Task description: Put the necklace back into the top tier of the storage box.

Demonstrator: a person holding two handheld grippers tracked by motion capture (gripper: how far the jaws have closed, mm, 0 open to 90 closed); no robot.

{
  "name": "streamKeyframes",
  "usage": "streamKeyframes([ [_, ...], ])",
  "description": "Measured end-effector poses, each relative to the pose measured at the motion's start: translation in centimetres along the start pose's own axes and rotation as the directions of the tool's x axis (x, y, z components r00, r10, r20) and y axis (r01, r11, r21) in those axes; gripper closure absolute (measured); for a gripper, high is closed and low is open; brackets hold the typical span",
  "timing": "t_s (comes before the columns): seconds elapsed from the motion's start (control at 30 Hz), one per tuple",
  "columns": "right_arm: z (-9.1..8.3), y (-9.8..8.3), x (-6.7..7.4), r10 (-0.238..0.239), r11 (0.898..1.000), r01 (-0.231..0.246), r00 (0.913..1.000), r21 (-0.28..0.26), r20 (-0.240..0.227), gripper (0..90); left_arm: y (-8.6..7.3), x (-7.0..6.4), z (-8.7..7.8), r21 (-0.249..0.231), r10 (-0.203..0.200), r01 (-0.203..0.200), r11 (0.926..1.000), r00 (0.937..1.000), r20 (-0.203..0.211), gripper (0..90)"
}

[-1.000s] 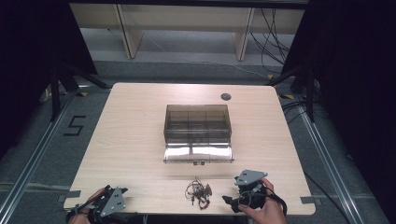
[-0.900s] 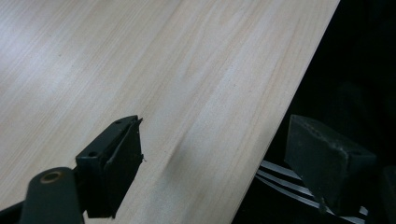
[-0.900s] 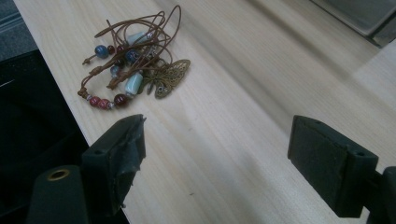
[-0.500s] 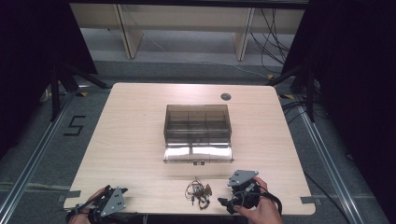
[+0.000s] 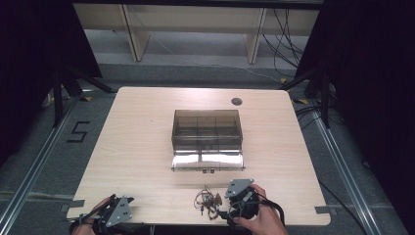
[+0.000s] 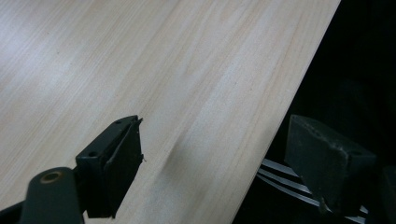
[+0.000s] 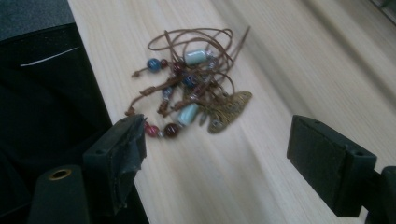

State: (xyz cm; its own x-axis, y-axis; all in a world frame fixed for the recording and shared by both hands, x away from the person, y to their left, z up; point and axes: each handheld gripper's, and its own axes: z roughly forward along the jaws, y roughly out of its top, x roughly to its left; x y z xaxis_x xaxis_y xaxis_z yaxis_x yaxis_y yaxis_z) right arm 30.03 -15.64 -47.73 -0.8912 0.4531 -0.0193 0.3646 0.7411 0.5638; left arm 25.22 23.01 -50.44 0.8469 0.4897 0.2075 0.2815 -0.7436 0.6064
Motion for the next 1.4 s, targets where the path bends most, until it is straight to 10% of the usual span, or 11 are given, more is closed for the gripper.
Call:
streamKeyframes([
  [0.97,3.6,4.0,0.9,-0.065,0.992,0.065,0.9979,0.109,-0.005,26.9,0.0,0.1,-0.1,0.007,0.006,-0.006,1.0000,1.0000,0.002,18.4],
  [1.4,4.2,4.1,0.8,-0.073,0.986,0.079,0.9962,0.148,-0.048,54.5,0.0,0.0,0.0,0.000,-0.001,0.001,1.0000,1.0000,0.000,18.4],
])
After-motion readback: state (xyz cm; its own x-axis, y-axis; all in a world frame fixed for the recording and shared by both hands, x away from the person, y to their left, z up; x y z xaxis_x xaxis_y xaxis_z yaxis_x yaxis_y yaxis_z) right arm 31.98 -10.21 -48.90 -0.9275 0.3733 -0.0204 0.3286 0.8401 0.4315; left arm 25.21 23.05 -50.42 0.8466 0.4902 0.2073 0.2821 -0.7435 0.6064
